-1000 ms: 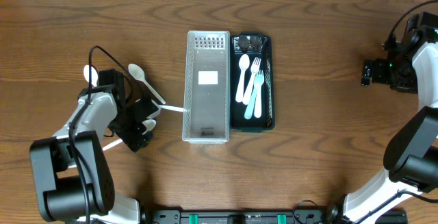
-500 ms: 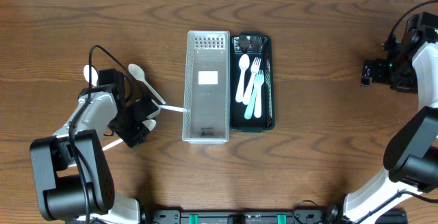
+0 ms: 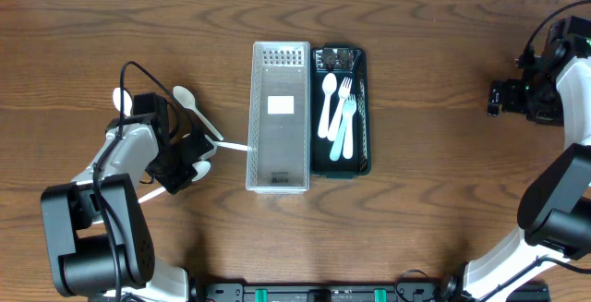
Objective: Pack container
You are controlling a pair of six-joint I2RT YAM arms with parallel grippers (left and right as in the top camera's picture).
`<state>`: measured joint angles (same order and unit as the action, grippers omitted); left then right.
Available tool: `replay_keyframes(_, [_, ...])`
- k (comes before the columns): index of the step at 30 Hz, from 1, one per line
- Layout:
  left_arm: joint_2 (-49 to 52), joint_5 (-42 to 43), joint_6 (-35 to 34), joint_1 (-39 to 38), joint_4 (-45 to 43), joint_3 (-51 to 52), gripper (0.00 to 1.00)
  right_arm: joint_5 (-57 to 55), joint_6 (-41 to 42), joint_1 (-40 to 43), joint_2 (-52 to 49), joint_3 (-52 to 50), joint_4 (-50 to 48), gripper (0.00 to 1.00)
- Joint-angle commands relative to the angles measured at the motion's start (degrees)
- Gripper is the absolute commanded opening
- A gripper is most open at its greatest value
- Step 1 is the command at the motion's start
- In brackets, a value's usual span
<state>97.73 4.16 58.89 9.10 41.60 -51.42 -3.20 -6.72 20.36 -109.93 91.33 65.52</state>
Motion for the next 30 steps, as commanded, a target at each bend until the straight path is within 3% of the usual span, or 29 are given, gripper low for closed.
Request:
replay_keyframes(1, [1.75,0.76,0.61,0.09,0.48,0.28,0.22,0.2,-0.66,0.24,0.11,-0.07,0.0,0.99])
replay_keyframes(4, [1.7,0.76,0.42,0.09,0.5,0.11,0.15,0.2,-0.66,0.24,0.11,-0.07,0.02,0.99])
replay_keyframes(8, [1.7,0.76,0.37,0.09,0.52,-0.04,0.13,0.22,-0.66,0.24,0.11,-0.07,0.02,0.99])
replay_keyframes(10, [1.7,0.76,0.37,0.09,0.52,-0.22,0.06,0.2,-0.66,0.24,0.11,-0.07,0.02,0.99])
replay_keyframes(13, [1.7,0.79,-1.42,0.09,0.52,-1.51,0.06,0.2,-0.66,0.24,0.11,-0.07,0.02,0.99])
replay_keyframes(21, [1.22,0.81,-9.84,0.09,0.48,-8.46,0.06,0.2,-0.63,0.24,0.11,-0.07,0.02,0.99])
replay_keyframes(24, [0.55,0.98,-16.11,0.09,0.48,-11.89,0.06,0.2,-0.66,0.24,0.11,-0.07,0.02,0.99])
replay_keyframes(30, [-2.71,7.69,-26.58,0.09,0.48,-17.46,0.06,0.2,-0.66,0.24,0.11,-0.07,0.02,0.99])
